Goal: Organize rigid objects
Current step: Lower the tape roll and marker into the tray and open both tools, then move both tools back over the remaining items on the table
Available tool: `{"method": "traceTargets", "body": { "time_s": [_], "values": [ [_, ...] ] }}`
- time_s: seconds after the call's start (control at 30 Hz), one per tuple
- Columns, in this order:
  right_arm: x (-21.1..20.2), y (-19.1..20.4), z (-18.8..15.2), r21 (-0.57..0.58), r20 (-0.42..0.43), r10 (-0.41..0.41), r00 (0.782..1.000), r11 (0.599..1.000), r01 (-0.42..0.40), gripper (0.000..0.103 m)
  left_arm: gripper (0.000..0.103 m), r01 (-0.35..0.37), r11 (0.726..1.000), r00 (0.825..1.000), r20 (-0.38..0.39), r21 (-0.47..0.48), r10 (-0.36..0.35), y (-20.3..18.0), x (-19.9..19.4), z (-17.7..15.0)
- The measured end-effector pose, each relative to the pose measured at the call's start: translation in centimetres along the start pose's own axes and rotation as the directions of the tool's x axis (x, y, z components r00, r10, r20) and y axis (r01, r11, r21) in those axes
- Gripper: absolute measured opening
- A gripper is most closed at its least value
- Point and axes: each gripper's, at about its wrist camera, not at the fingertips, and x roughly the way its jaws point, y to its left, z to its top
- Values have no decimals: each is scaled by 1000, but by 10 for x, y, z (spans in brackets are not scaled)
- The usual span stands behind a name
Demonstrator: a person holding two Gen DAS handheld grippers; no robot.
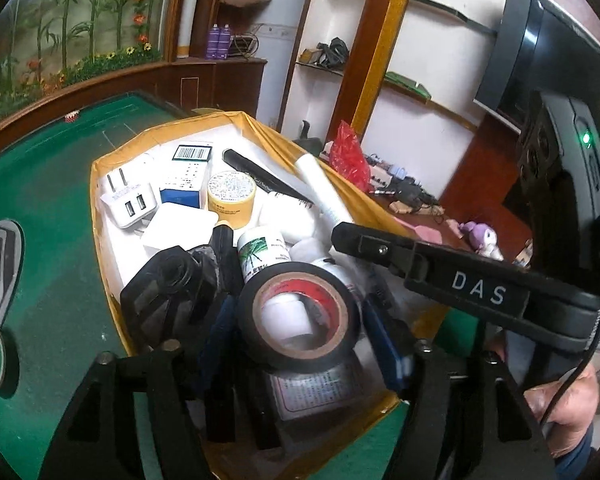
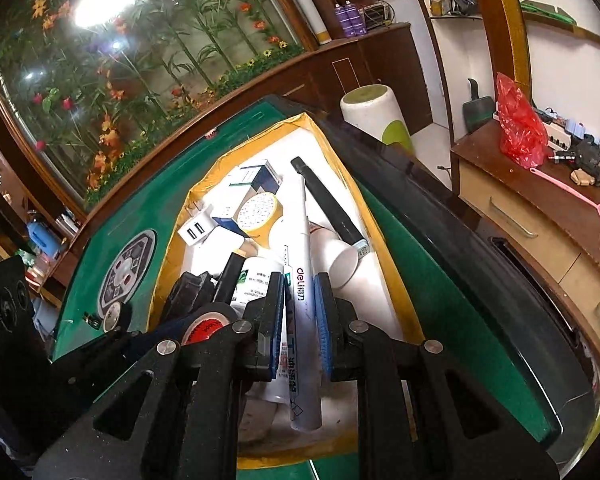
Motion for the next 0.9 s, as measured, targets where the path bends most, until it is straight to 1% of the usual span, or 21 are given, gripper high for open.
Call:
{"method": "traceTargets", "body": {
  "time_s": [0.03,0.1,0.17,0.37,0.57,0.7,0.9],
  "values": [
    [-1,0,0,3,3,2,1000,1000,-2,18,74,2,1000,1000,5,-4,-2,0,-2,0],
    [-4,0,0,3,7,-6,1000,1000,6,32,75,-6,1000,1000,15,-5,6,-1,-5,0],
    [-8,2,-1,1,19,-7,1000,1000,7,37,75,-8,1000,1000,19,-11,8,-2,-8,-1],
    [-27,6,-5,17,53,20,998,1000,-21,37,75,6,999,1000,22,-45,-5,3,-21,-4],
    [-41,19,-12,13,71,40,997,999,-41,37,75,-9,998,998,61,-70,13,20,-50,-13],
    [-42,40,-15,-19,63,50,997,999,-49,37,75,-22,994,996,87,-106,31,41,-70,-19],
    [-33,87,-28,-105,21,79,997,992,-76,37,75,-69,984,987,131,-166,92,87,-103,-28]
  ]
}}
